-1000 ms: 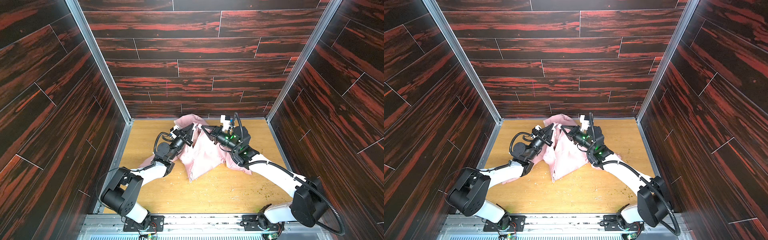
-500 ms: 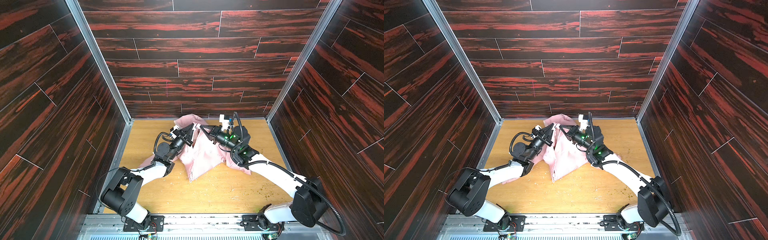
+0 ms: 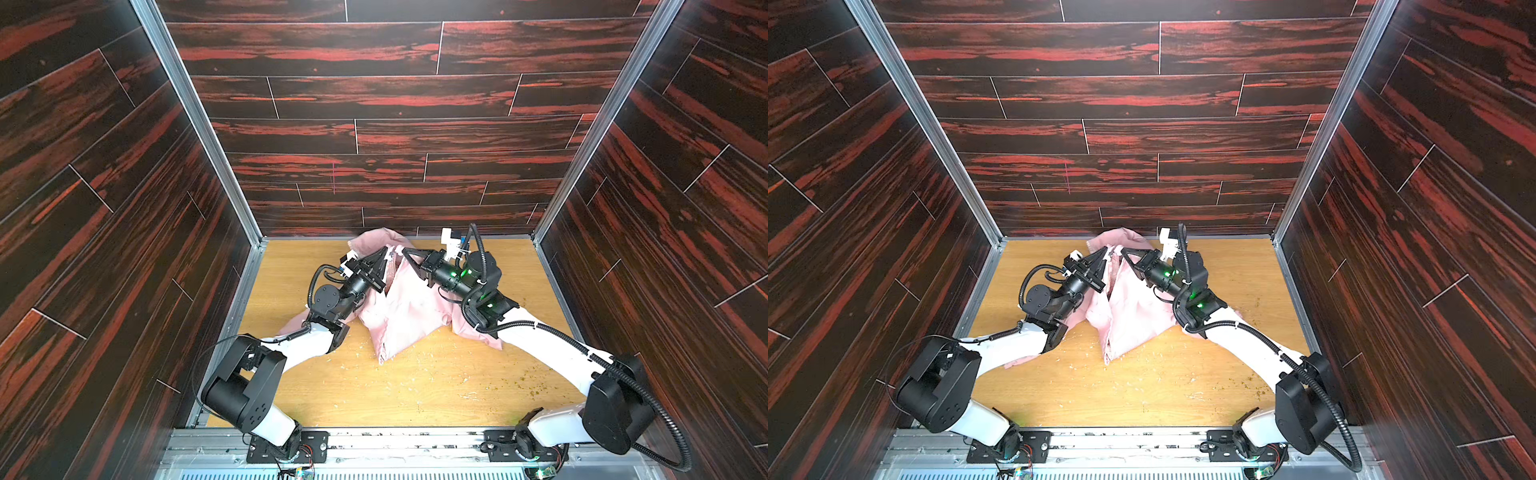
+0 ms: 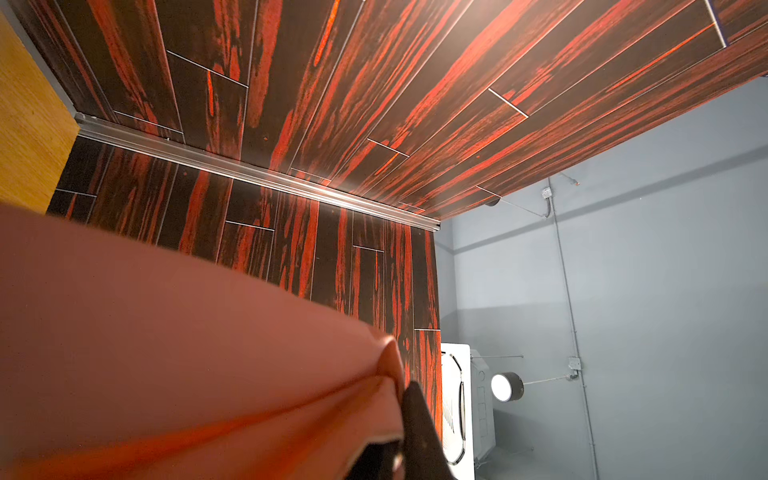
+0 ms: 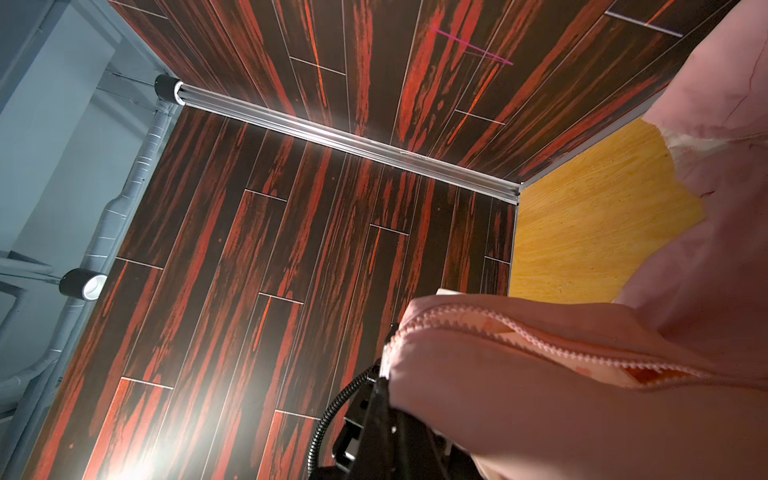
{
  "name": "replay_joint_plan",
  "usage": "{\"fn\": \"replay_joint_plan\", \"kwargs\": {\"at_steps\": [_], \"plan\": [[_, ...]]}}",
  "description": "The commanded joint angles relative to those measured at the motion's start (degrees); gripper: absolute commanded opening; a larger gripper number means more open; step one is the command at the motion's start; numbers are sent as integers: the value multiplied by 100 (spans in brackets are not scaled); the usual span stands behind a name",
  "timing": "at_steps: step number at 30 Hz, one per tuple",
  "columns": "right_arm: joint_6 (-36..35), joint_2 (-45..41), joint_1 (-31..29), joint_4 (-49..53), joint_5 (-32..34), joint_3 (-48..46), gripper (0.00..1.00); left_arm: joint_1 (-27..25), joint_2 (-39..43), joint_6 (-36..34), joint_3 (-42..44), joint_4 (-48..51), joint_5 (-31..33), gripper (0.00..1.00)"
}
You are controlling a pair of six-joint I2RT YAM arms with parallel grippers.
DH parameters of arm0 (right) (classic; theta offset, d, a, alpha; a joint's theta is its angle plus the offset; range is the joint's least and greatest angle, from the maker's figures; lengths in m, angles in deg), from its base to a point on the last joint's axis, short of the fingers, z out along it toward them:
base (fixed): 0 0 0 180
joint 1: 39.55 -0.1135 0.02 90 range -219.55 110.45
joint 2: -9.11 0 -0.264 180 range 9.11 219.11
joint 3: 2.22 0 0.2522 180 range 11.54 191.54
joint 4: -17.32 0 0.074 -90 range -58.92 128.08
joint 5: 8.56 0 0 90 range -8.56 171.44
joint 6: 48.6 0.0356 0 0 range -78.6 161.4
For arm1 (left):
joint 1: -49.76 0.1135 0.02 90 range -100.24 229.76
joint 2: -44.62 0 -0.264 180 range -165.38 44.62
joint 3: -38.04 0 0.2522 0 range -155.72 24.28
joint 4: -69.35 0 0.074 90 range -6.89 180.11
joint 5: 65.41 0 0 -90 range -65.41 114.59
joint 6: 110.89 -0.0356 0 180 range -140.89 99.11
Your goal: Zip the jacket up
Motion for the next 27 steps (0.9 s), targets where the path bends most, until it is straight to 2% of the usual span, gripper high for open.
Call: {"fn": "replay_joint_plan", "kwargs": {"at_steps": [1,27], "plan": [[33,-134,10,-140,-5,-24,0,-29,122,545,-88,-402,11,0],[72,121,-65,-139,-145,102,0,-53,60,554,-204,-402,2,0]]}}
